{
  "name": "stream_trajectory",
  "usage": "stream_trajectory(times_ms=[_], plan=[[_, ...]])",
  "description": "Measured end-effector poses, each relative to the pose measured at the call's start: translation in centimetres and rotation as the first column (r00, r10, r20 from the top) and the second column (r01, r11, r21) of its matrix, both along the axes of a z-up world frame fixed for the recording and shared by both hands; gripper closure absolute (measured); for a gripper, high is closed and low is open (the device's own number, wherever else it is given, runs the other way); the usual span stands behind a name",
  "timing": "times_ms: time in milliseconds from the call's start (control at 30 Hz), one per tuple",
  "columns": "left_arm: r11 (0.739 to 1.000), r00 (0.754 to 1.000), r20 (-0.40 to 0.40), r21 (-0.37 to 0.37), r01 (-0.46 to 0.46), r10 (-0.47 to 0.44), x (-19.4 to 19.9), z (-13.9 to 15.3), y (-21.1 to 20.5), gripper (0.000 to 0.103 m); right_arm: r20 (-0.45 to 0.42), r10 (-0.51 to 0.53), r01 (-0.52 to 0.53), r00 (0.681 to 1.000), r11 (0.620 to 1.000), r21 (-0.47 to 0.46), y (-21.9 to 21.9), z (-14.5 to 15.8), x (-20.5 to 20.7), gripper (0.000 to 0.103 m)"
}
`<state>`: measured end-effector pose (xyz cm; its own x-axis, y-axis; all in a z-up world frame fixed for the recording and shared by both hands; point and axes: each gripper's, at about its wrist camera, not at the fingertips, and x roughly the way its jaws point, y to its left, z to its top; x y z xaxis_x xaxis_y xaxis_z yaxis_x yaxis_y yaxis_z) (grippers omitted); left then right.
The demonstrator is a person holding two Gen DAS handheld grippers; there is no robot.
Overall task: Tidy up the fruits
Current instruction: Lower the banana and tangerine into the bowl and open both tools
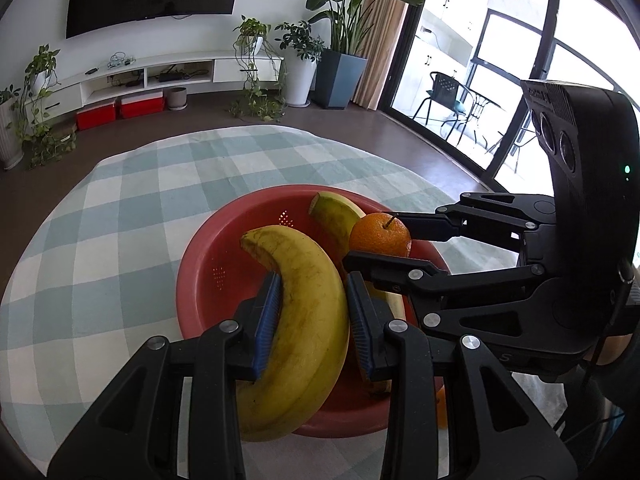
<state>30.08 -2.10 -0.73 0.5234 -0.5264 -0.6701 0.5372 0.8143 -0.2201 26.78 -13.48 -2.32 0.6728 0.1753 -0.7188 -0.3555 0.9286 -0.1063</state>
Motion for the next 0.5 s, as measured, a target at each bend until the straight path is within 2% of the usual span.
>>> stream_trajectory(times_ms=[233,500], plan=[[1.000,1.000,-0.011,-0.005,-0.006,0.006,0.31,-0.51,-0.27,0.072,0.005,0.014,-0.014,1.000,0.999,-0.047,0.37,-0.67,-0.22,0.061],[1.000,1.000,0.000,-0.011,-0.023,0.023,-0.32,-0.04,-0.01,0.071,0.003,0.008,-0.008,1.000,0.999,-0.035,0.15,-0.54,-0.35,0.061]])
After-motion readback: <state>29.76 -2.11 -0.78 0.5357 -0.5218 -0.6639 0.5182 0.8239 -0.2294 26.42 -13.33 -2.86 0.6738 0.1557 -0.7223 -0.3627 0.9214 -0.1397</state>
